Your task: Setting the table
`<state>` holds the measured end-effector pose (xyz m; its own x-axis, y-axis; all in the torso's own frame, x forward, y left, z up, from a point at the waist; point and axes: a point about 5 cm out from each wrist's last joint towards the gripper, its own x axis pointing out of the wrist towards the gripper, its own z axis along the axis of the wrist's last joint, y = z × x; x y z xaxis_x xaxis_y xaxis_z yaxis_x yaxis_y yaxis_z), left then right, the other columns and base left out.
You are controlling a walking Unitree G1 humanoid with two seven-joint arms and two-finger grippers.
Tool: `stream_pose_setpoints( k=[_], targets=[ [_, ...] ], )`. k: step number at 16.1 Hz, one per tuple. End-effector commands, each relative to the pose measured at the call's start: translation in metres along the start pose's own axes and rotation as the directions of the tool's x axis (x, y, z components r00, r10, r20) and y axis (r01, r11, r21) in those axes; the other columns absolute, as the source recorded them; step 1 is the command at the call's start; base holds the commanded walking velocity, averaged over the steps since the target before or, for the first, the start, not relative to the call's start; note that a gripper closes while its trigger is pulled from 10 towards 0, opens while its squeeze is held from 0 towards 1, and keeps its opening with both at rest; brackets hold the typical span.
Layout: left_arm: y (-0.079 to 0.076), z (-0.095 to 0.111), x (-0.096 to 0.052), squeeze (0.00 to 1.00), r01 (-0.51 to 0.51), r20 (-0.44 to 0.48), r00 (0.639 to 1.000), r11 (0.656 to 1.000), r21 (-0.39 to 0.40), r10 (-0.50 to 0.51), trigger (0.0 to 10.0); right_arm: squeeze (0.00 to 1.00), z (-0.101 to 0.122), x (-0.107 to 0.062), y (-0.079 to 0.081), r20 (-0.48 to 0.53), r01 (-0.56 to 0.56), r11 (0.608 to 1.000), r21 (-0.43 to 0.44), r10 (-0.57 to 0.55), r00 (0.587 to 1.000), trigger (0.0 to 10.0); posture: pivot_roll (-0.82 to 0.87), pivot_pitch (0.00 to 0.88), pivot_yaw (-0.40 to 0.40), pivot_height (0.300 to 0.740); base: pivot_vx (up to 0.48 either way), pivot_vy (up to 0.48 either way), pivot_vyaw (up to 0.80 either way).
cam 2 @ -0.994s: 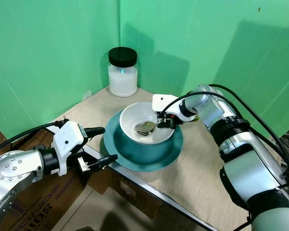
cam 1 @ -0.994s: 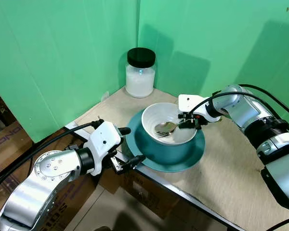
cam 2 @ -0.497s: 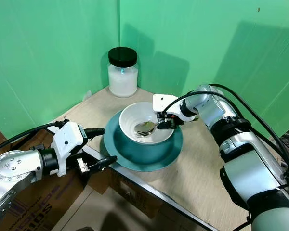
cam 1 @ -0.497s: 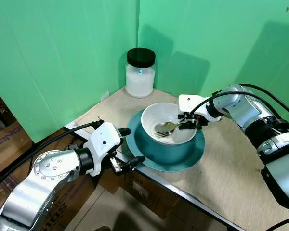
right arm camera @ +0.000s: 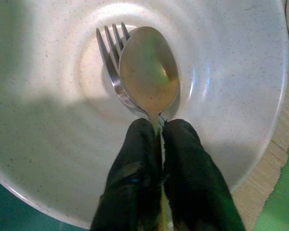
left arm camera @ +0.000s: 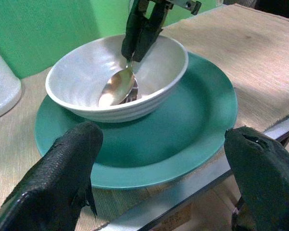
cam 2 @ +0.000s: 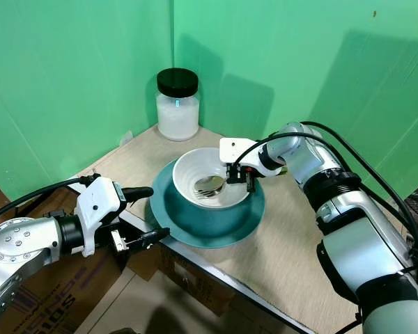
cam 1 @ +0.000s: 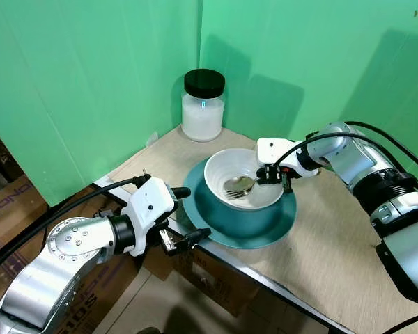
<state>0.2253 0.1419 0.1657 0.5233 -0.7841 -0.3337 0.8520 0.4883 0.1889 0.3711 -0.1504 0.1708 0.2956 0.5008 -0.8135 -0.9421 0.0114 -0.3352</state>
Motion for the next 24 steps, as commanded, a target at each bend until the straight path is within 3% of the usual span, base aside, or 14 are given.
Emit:
stream_pose_setpoints(
  k=[1, 7, 9, 12, 17, 20, 21, 22, 24],
  targets=[
    [-0.005, 0.001, 0.0, 0.0, 0.024, -0.003, 1.0, 1.0, 0.014, -0.024, 10.0, 0.0, -0.004, 0.0, 0.0, -0.004, 0.009, 1.0, 0.01, -0.009, 1.0, 0.0, -0.03, 0.0, -0.054, 0.74, 0.0, 0.0, 0.0],
    [-0.005, 0.002, -0.001, 0.0, 0.026, -0.008, 1.0, 0.999, 0.022, -0.026, 10.0, 0.0, 0.001, 0.0, -0.001, 0.022, 0.015, 1.0, 0.007, -0.015, 1.0, 0.0, -0.02, 0.0, -0.053, 0.74, 0.0, 0.0, 0.0],
    [-0.004, 0.002, -0.002, 0.0, 0.022, -0.009, 1.0, 0.999, 0.025, -0.022, 10.0, 0.0, 0.017, -0.014, -0.009, 0.161, 0.016, 0.999, 0.037, -0.022, 0.987, 0.0, -0.02, 0.001, -0.056, 0.74, 0.0, 0.0, 0.0],
    [-0.003, 0.003, -0.002, 0.0, 0.019, -0.009, 1.0, 0.999, 0.026, -0.019, 10.0, 0.0, 0.028, -0.029, -0.012, 0.248, -0.002, 1.0, 0.022, -0.004, 0.969, 0.0, -0.02, 0.002, -0.053, 0.74, 0.0, 0.0, 0.0],
    [-0.003, 0.002, -0.001, 0.0, 0.021, -0.012, 1.0, 0.999, 0.03, -0.021, 10.0, 0.0, 0.02, -0.03, -0.007, 0.195, 0.013, 1.0, 0.004, -0.014, 0.981, 0.0, -0.03, 0.004, -0.049, 0.74, 0.0, 0.0, 0.0],
    [-0.003, 0.001, -0.001, 0.0, 0.019, -0.02, 1.0, 0.999, 0.032, -0.018, 10.0, 0.0, 0.01, -0.016, 0.001, 0.119, 0.049, 0.999, 0.01, -0.05, 0.992, 0.0, -0.03, 0.004, -0.045, 0.74, 0.0, 0.0, 0.0],
    [-0.002, 0.0, -0.001, 0.0, 0.019, -0.025, 1.0, 0.999, 0.035, -0.019, 10.0, 0.0, 0.01, -0.01, 0.006, 0.118, 0.039, 0.999, 0.001, -0.039, 0.992, 8.6, -0.03, 0.005, -0.045, 0.74, 0.0, 0.0, 0.0],
    [-0.002, 0.0, -0.001, 0.0, 0.019, -0.026, 1.0, 0.999, 0.036, -0.018, 10.0, 0.0, 0.01, -0.009, 0.007, 0.119, 0.038, 0.999, -0.004, -0.037, 0.992, 10.0, -0.03, 0.005, -0.043, 0.74, 0.0, 0.0, 0.0],
    [-0.002, 0.0, -0.001, 0.0, 0.019, -0.027, 0.999, 0.999, 0.038, -0.018, 10.0, 0.01, 0.011, -0.01, 0.006, 0.121, 0.047, 0.999, 0.012, -0.048, 0.992, 10.0, -0.03, 0.005, -0.043, 0.74, 0.0, 0.0, 0.0]
  ],
)
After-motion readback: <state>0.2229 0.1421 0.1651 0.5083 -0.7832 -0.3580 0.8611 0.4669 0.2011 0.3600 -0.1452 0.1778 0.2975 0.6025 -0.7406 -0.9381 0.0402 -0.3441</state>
